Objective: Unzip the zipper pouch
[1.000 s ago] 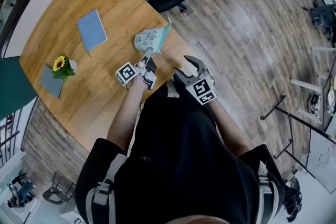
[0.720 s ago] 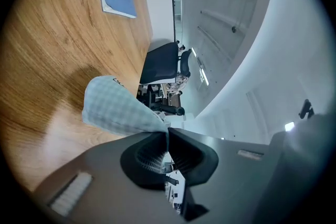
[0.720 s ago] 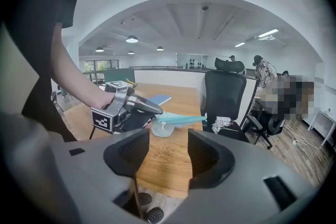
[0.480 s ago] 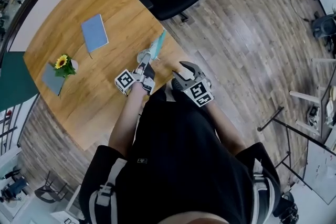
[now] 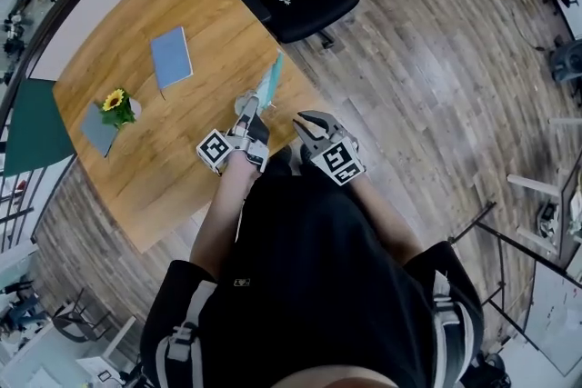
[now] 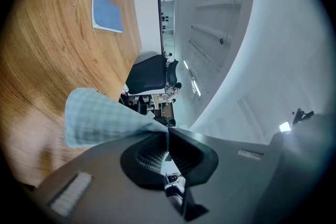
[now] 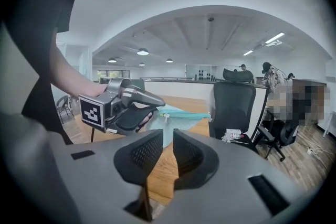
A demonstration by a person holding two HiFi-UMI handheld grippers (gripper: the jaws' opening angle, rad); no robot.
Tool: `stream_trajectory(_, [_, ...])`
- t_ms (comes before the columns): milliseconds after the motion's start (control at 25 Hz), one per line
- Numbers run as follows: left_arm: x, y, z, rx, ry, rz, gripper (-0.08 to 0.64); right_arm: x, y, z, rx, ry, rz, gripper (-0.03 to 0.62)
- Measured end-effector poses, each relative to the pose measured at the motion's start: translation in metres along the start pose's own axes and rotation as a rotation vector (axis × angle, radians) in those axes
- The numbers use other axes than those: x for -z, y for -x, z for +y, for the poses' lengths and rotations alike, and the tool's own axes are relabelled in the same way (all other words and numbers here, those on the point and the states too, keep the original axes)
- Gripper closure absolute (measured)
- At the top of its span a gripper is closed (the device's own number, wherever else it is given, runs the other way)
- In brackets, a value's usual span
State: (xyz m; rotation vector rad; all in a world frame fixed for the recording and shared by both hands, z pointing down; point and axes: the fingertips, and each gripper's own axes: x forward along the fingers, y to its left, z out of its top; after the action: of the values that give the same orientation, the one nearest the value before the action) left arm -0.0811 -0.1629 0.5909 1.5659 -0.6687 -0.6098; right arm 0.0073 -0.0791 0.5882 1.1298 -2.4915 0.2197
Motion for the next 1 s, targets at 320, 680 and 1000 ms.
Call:
stream_trajectory(320, [0.016, -0.001, -0.041, 0.065, -0.018, -0.052, 0.554, -0.021, 0.009, -0.003, -0.06, 0.037, -0.077, 0.579])
stream_trajectory(680, [0.036, 0.004, -0.062, 0.082, -0.037, -0.101, 0.554, -0.037, 0.018, -0.006, -0.134, 0.089, -0.131, 0.561])
stream_trajectory(1000, [0.051, 0.006, -0.065, 0.093, -0.035, -0.133, 0.554, -0.038, 0.018, -0.003, -0.194, 0.127, -0.154, 0.561])
